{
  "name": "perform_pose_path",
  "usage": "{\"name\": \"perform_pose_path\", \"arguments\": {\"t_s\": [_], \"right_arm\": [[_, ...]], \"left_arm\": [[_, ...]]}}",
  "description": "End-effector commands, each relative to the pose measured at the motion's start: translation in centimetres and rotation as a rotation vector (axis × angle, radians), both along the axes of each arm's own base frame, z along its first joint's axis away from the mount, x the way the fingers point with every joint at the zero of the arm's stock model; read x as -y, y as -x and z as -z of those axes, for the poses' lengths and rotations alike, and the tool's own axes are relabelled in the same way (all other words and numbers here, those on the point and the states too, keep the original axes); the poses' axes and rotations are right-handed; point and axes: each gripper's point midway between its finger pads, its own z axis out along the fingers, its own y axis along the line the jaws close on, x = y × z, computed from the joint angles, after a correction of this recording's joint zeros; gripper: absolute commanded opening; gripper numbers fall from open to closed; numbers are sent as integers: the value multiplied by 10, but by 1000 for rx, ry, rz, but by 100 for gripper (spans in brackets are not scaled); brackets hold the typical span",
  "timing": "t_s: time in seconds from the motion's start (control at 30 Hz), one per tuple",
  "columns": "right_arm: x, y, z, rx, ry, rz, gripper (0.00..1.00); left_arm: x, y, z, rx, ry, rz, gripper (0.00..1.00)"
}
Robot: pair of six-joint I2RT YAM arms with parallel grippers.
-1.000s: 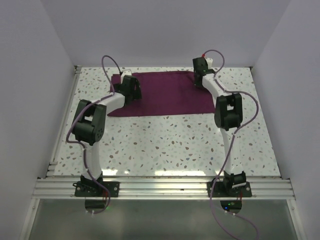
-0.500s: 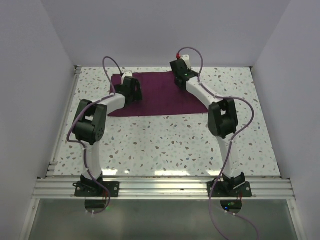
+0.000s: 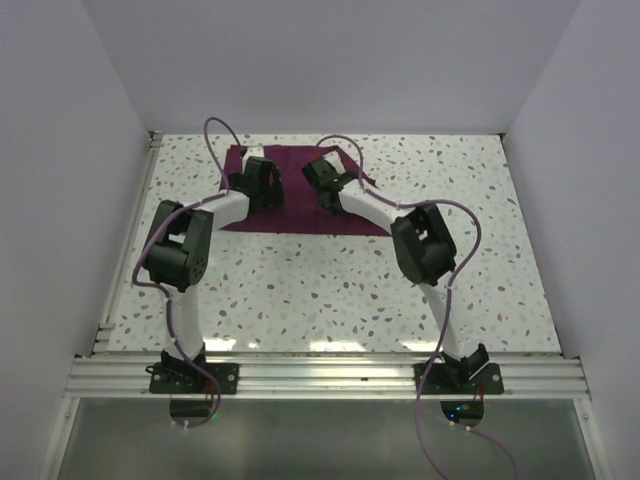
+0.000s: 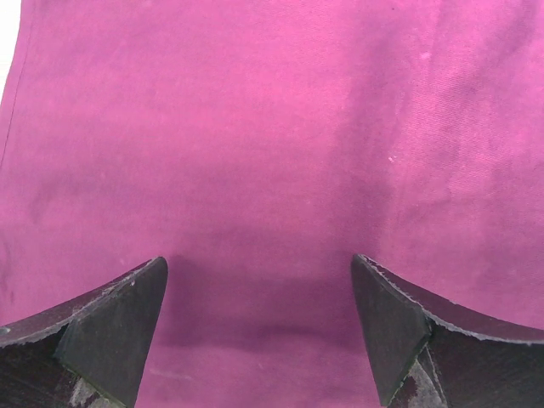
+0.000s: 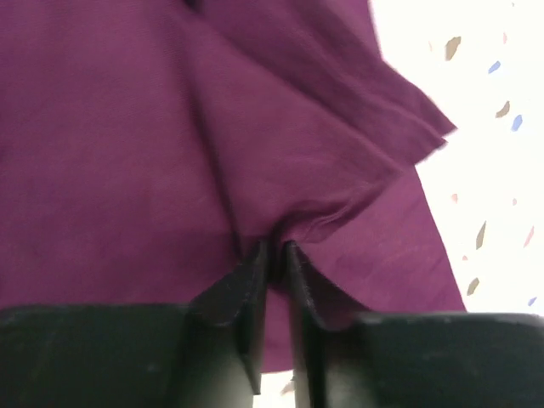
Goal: Open and lay out the surgical kit
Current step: Open the surgical kit at the center of the board.
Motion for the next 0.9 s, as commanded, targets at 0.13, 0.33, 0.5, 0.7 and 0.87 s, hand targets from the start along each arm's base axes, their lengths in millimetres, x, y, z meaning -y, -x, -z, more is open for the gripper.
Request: {"name": "perform_pose_path", "arguments": {"t_s": [0.13,0.33,0.5,0.7,0.87], "right_arm": [[-10,28,-42,72,67,-5,98],[11,24,-91,205,29,72,98],[39,-2,-101,229,-143,170,98],[60,-33,-77,157,-274,194,96],[55,-58,-50,101,-402,181,93]], "left_arm": [[10,-8,-34,104,70,4,93],[12,-7,-31,104,80,10,93],[10,-6,-31,106,74,5,93],[11,-7,-31,108,75,7,93],[12,-7,-25,99,75,11,92]]}}
